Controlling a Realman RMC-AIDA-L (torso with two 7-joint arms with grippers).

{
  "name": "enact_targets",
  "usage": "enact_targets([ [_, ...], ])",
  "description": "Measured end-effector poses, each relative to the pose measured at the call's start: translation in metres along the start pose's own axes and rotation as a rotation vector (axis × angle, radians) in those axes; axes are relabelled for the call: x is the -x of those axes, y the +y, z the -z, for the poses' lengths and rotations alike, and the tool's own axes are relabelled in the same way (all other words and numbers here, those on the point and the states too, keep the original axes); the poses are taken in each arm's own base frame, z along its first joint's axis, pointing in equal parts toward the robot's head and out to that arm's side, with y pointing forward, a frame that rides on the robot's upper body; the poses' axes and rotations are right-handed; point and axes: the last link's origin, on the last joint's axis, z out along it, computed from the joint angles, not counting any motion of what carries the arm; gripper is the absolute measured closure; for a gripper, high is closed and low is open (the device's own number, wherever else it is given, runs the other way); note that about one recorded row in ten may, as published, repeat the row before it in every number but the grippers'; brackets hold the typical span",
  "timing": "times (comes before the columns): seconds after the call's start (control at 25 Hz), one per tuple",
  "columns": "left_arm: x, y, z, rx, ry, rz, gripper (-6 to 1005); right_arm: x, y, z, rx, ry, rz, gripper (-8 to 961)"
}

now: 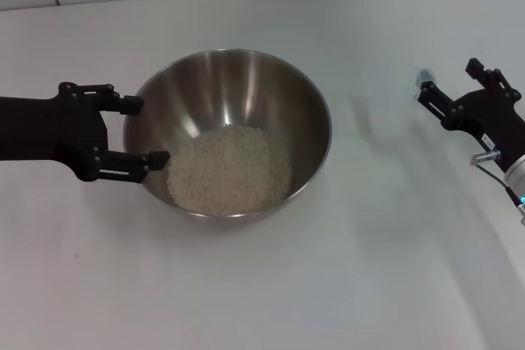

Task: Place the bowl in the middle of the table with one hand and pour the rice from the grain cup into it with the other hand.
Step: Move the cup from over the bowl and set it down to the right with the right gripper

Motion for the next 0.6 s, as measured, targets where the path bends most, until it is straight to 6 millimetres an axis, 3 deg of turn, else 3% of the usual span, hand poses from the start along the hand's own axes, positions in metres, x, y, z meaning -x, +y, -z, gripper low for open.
enact_targets([
  [0.12,0.0,-0.001,0.0,-0.003,0.001,-0.001,143,0.002,0.003,-0.003,0.011,-0.01,-0.001,106],
  [0.6,0.001,0.0,0.001,-0.005,-0.004,0.001,143,0.001,0.011,-0.017,0.044,0.042,0.02,107],
])
